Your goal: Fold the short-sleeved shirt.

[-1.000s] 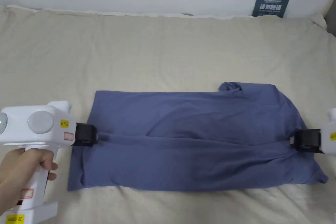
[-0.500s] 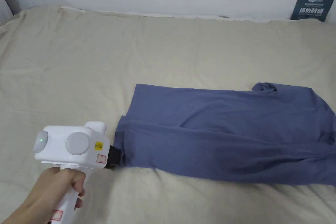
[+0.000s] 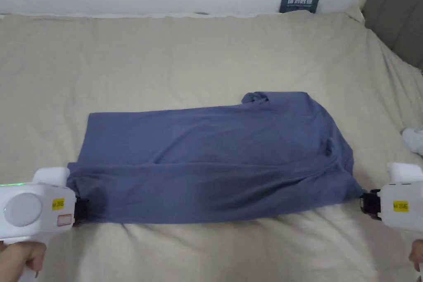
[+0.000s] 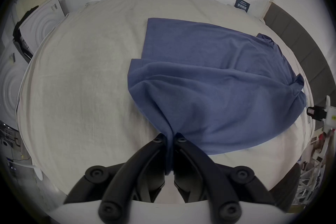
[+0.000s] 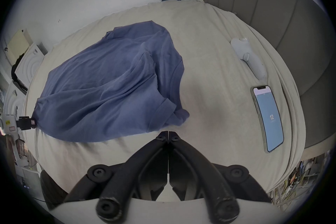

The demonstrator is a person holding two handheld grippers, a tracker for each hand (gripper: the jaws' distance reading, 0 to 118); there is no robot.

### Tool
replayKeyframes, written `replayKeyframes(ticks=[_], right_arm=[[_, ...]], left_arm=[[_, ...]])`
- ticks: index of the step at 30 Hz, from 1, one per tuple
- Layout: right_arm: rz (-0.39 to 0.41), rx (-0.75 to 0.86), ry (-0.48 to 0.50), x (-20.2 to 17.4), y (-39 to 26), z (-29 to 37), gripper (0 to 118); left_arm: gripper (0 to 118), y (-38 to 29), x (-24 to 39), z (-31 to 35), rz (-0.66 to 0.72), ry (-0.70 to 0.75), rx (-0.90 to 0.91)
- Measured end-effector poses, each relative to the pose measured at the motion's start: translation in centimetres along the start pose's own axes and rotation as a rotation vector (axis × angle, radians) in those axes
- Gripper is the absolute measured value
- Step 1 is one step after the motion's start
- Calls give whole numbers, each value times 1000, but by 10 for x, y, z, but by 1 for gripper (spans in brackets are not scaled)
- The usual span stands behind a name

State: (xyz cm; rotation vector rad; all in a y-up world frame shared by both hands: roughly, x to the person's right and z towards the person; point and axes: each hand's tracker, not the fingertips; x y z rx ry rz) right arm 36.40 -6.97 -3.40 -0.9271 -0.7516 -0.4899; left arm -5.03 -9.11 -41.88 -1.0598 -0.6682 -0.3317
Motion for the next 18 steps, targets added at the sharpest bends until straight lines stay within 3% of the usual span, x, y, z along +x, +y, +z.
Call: replayKeyframes(ticks=[1,2,3,4,5,6,9,10,11,12,14,18], right_arm=[[-4,0,3,0,3,-1,2],[-8,8,3,-1,2,-3,39],[-14,24,-11,-2,5,-4,85],[-50,13,28,1,9,-9,114],[-70,-13,91,2,12,-14,118],[-106,-19,98,4,13,-16,118],[-104,-37,88,6,28,-32,116],[-90,-58,49,-1,27,-36,100],[-77,-74,35,-1,28,-39,35],[-69,-66,54,0,27,-41,5],[-78,-97,107,1,21,-44,5],[-90,-49,105,2,6,-25,5]], left_arm=[[5,4,0,-1,15,-9,-4],[6,3,-1,-2,38,-24,-27],[5,0,-2,-1,53,-26,-21],[5,7,-3,-5,60,-31,-40],[5,7,-2,-5,59,-32,-43],[6,6,-1,-5,56,-31,-44],[5,9,-2,-10,51,-29,-57],[6,10,-2,-10,54,-29,-58],[6,10,-2,-11,58,-30,-59],[6,11,-4,-12,67,-34,-60],[5,11,-7,-12,72,-45,-63],[5,12,-10,-7,66,-46,-61]])
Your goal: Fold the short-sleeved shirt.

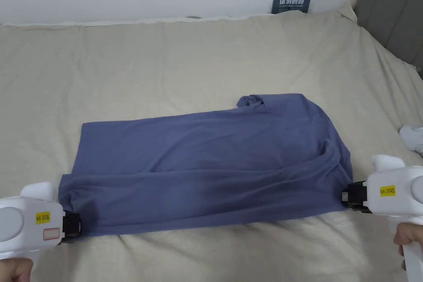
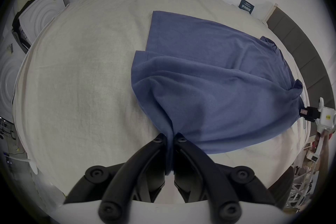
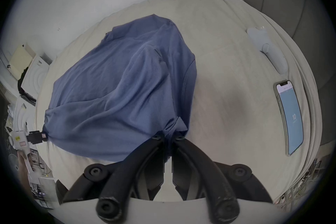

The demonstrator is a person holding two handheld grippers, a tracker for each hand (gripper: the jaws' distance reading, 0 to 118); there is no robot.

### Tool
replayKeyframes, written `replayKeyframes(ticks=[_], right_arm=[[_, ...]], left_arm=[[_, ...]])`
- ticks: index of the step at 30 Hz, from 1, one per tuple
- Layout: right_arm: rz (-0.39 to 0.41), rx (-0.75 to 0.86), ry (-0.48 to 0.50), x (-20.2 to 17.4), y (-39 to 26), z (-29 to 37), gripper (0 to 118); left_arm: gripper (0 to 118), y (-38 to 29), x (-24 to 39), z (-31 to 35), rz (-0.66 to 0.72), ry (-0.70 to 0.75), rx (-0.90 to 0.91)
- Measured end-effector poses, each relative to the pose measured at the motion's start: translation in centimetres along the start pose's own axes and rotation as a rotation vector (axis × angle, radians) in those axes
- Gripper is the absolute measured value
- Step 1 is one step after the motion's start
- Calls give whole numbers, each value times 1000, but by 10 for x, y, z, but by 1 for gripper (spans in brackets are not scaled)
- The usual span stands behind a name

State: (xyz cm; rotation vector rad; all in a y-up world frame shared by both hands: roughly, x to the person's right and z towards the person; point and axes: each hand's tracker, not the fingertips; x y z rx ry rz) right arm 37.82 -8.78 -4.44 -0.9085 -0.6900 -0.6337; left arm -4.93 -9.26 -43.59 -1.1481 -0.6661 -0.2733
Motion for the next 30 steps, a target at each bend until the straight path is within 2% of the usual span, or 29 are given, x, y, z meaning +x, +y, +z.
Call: replayKeyframes(ticks=[6,15,19,25,26,28,29,30], right_arm=[[-33,-13,55,14,-24,29,5],[-10,-44,54,24,-100,71,5],[-35,-58,58,34,-124,80,5],[-52,-48,63,40,-131,73,8],[-57,-49,62,39,-130,71,26],[-51,-53,38,37,-128,70,93],[-44,-47,-22,36,-128,72,93],[-44,-36,-32,38,-128,77,101]], left_arm=[[5,-8,-3,23,-21,10,14],[5,-98,-13,69,-15,-10,-13],[5,-127,-16,73,11,-20,-22],[7,-132,-21,68,16,-36,-19],[31,-131,-20,67,17,-37,-18],[113,-131,-21,68,29,-14,-3],[113,-133,-23,69,29,-8,1],[118,-134,-26,68,32,2,-3]])
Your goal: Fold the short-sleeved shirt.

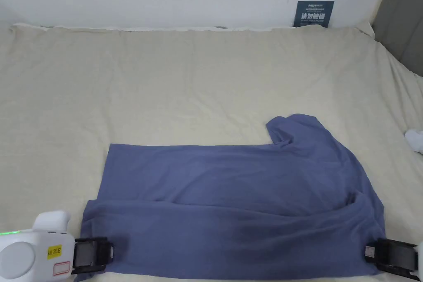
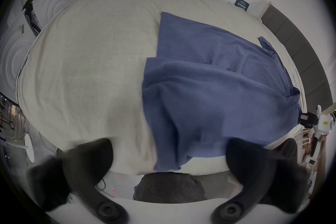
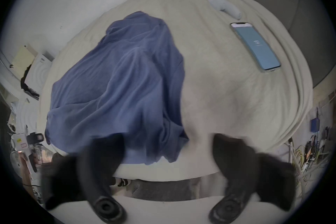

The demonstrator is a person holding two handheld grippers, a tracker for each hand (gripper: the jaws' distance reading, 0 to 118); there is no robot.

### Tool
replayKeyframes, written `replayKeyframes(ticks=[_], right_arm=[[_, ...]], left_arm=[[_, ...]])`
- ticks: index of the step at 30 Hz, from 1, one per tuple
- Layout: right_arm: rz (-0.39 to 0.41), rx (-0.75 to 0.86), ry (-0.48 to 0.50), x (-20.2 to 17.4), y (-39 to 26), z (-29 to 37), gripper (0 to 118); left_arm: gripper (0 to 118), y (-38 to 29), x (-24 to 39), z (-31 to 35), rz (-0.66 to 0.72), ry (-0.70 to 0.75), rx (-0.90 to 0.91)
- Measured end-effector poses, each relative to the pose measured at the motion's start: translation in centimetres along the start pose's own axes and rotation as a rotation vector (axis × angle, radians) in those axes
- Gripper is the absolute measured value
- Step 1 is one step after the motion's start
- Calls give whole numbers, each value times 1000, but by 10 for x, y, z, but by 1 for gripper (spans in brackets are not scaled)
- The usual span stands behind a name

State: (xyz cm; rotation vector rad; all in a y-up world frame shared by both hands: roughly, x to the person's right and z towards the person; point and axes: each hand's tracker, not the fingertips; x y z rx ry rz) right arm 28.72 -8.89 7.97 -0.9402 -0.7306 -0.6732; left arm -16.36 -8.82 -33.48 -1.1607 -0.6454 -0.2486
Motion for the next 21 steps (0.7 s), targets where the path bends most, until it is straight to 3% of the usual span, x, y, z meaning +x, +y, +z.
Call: replayKeyframes(ticks=[1,3,6,7,8,9,10,11,15,16,17,18,19,21], right_arm=[[3,17,22,3,0,8,109],[-1,43,22,6,8,26,110],[17,124,3,-1,35,41,108],[41,159,10,-6,49,43,98],[63,175,24,-10,61,42,61],[85,166,21,-14,76,36,14],[104,164,-21,-25,93,27,0],[116,177,-26,-30,103,18,0],[115,159,1,-52,146,-14,0],[117,155,0,-56,155,-22,0],[124,148,2,-58,162,-30,0],[136,138,0,-62,167,-32,0],[149,133,-7,-64,174,-37,0],[169,131,-27,-66,185,-47,0]], left_arm=[[117,-1,-5,8,-13,-22,64],[113,4,-14,11,9,48,4],[114,35,-2,24,-20,74,75],[114,52,0,23,-19,57,72],[109,65,3,26,-12,37,88],[87,81,7,29,-18,-19,132],[36,98,11,27,-34,-71,161],[0,114,15,19,-29,-94,163],[0,183,21,-39,-48,-24,137],[24,188,29,-39,-86,0,188],[90,196,31,-48,-99,-19,164],[118,205,31,-62,-91,-61,115],[111,209,31,-76,-78,-48,55],[111,234,21,-92,-36,29,113]])
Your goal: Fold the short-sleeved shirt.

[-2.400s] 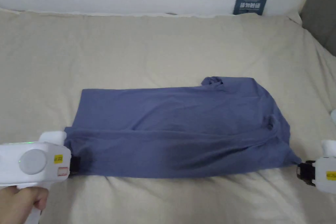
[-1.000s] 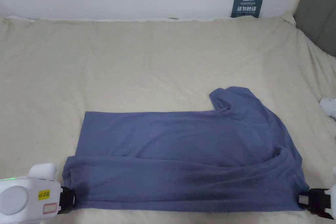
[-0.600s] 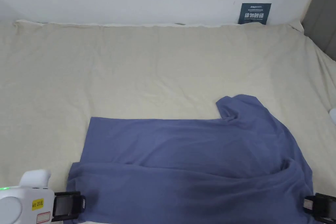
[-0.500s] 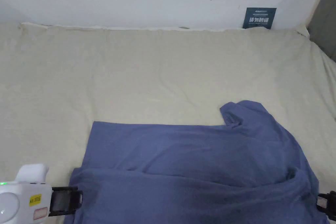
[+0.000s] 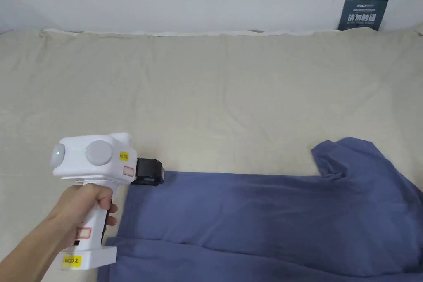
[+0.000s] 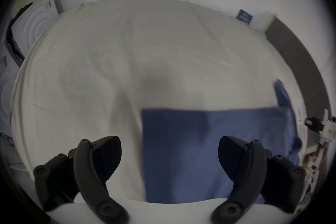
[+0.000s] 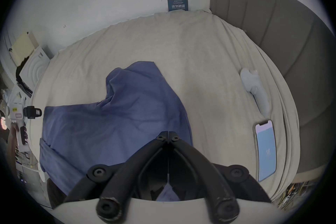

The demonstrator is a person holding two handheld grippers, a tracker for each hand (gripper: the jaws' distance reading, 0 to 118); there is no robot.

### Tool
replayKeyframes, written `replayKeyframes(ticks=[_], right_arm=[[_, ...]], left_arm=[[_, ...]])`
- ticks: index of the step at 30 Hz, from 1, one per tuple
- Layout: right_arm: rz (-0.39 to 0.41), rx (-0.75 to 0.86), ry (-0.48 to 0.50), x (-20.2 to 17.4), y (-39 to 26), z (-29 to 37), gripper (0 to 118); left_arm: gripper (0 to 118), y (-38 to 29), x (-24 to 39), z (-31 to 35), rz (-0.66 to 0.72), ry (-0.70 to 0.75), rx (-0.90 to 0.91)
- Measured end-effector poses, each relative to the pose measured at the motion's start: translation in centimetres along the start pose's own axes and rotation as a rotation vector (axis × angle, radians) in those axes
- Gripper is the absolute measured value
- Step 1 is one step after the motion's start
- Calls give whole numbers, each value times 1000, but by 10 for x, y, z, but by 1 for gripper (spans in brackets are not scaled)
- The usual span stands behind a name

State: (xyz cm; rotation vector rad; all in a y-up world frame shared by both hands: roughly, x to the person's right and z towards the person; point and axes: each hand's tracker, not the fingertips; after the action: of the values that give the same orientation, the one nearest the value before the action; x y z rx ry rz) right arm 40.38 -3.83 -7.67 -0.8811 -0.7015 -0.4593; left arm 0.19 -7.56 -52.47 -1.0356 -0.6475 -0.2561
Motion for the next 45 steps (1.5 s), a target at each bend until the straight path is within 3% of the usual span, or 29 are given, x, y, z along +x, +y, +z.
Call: replayKeyframes(ticks=[4,5,7,8,16,17,18,19,20,25,26,28,29,30,32,42,45], right_arm=[[6,-20,-13,7,16,-22,0],[15,-23,-24,6,19,-24,0],[34,-36,-35,9,25,-31,0],[39,-36,-41,11,27,-35,0],[58,-64,-89,22,51,-63,1],[56,-69,-92,20,55,-66,30],[46,-83,-88,21,58,-71,75],[32,-117,-61,22,58,-79,112],[37,-127,-52,23,60,-84,118],[111,-224,-105,22,62,-111,116],[122,-220,-93,21,62,-112,100],[113,-204,-82,26,64,-113,51],[99,-201,-63,26,61,-112,33],[76,-210,-25,26,59,-112,28],[105,-191,-44,25,61,-105,0],[-4,-84,13,36,62,-51,0],[9,-66,28,30,54,-25,0]], left_arm=[[106,6,8,-22,-83,143,-34],[82,3,9,-22,-80,159,-16],[7,11,1,-33,-77,137,-10],[4,8,-1,-34,-58,72,-25],[4,11,-3,-22,5,45,-38],[4,12,-3,-21,4,44,-41],[4,12,-2,-22,3,44,-47],[4,13,-2,-22,5,43,-53],[4,14,-2,-22,12,40,-54],[4,15,-1,-27,20,47,-68],[4,15,-1,-27,20,48,-70],[4,14,1,-28,14,55,-74],[4,14,2,-28,13,56,-73],[4,14,2,-28,12,57,-74],[4,15,1,-29,12,60,-77],[4,11,-3,9,18,38,-31],[4,3,-1,36,22,33,1]])
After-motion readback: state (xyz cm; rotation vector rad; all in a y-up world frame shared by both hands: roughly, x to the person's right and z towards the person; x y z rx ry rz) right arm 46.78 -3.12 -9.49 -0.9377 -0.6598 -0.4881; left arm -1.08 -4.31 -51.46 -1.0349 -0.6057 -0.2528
